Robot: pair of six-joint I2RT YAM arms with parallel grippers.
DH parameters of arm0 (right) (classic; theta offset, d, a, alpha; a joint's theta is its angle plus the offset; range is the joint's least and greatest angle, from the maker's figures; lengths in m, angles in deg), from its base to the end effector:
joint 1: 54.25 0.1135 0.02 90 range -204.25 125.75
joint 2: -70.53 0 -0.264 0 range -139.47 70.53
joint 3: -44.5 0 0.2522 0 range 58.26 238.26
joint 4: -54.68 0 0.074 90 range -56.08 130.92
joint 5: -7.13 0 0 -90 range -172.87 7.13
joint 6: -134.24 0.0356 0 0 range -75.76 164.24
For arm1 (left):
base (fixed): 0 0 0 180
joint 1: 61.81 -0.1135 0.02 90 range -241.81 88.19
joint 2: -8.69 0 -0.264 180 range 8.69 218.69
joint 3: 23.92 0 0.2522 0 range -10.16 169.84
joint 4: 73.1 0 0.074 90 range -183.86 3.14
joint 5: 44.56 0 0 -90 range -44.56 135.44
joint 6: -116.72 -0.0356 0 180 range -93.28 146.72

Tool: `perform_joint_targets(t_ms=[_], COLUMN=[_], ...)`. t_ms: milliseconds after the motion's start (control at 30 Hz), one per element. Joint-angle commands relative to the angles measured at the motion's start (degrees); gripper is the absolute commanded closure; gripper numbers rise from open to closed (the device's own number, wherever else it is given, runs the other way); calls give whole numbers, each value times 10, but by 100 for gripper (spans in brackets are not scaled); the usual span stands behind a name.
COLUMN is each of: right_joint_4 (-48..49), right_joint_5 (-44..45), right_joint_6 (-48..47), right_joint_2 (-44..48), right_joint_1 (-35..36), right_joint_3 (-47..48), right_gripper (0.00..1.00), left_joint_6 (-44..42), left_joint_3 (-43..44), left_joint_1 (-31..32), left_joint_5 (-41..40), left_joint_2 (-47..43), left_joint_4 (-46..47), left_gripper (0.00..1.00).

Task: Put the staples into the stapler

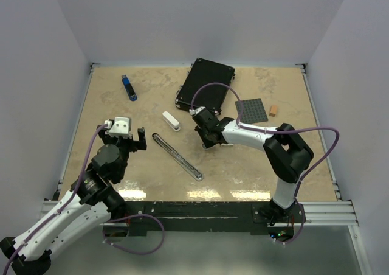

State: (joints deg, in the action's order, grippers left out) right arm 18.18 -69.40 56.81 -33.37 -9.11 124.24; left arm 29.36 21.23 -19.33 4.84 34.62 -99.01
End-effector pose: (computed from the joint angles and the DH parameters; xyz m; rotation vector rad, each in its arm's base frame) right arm 0.2646 0.2541 0.1719 -0.6475 2.5012 0.0592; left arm 0.1049 -0.0647 0.3002 0.0494 1.6586 0.0005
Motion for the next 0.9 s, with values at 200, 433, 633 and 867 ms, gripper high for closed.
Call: perform_joint_targets(t_ms=[200, 433, 633, 867], right_joint_4=[2, 7, 3, -2], right_joint_5=[-35, -85, -71, -38], right_joint_6=[-2, -19, -28, -86], right_joint_2=[5, 33, 48, 57], right_joint_1=[9, 9, 9, 11], right_joint_3=[-1, -6, -8, -19], right_gripper=[74, 77, 78, 65], left_joint_6=[7, 8, 8, 8], left_joint_3=[24, 24, 23, 23], left_joint_1=[-8, -10, -10, -12], left_joint_5=[12, 16, 18, 20], left_joint_2=[2, 2, 2, 3], left_joint_4=[2, 3, 3, 3], left_gripper=[0, 0, 0, 0])
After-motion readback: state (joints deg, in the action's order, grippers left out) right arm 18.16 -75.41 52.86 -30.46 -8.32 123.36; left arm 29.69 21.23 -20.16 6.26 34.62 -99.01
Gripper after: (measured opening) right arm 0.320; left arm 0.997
